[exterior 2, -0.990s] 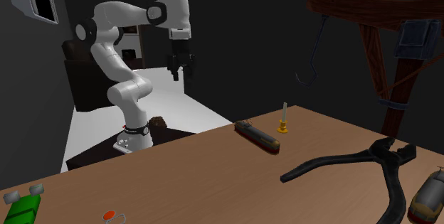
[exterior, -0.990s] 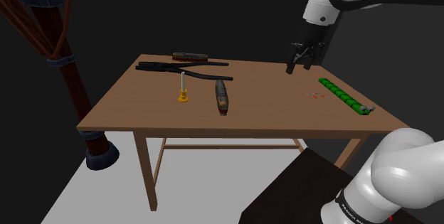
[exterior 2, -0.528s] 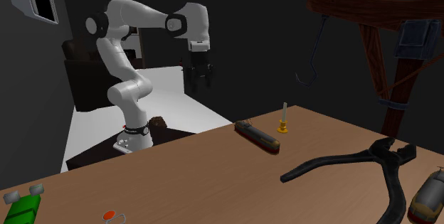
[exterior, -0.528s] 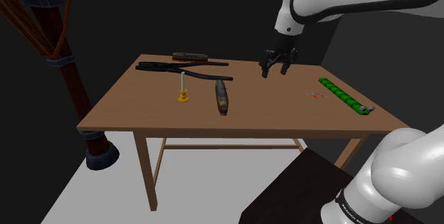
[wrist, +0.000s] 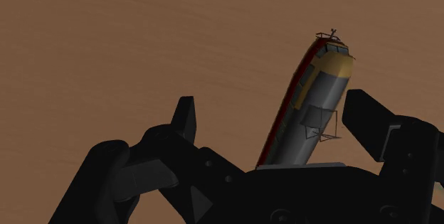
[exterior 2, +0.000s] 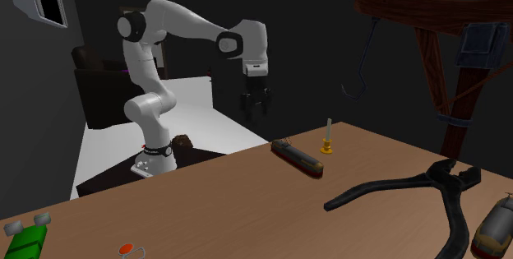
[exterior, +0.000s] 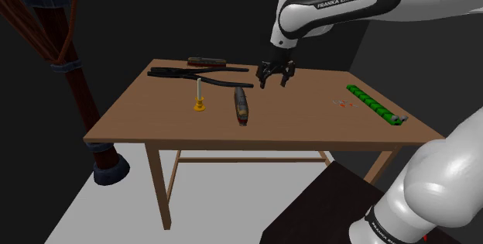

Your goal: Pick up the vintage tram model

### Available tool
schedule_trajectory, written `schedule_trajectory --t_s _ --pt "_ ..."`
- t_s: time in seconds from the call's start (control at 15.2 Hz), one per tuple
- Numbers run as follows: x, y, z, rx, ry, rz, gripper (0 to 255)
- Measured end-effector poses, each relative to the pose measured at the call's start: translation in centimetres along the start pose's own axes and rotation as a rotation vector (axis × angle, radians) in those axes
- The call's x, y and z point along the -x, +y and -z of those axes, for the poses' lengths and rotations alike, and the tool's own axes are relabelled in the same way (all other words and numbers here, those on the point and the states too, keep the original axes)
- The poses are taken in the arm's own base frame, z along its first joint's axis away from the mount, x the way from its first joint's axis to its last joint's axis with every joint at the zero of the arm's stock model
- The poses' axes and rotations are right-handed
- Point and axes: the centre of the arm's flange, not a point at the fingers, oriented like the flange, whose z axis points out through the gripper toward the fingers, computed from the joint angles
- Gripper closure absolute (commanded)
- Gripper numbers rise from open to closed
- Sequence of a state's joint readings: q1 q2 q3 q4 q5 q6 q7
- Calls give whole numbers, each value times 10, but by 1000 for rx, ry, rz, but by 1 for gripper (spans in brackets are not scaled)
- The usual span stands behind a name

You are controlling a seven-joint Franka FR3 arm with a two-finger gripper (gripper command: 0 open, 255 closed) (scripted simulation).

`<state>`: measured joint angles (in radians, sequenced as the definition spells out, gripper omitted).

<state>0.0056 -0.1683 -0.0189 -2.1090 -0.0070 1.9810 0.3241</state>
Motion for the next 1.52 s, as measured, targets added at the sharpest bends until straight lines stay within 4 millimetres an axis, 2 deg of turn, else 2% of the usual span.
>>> schedule_trajectory --t_s 0.73,0.86,1.39,1.45,1.52 --pt "-116 -48 -73 -32 -24 -110 0" --pt "-134 -56 -91 -36 -29 -126 0" --pt "-137 -54 -132 -38 -30 -133 0" --pt "-138 -54 -134 -38 -30 -133 255" --pt "-138 -55 -134 -38 -30 -133 255"
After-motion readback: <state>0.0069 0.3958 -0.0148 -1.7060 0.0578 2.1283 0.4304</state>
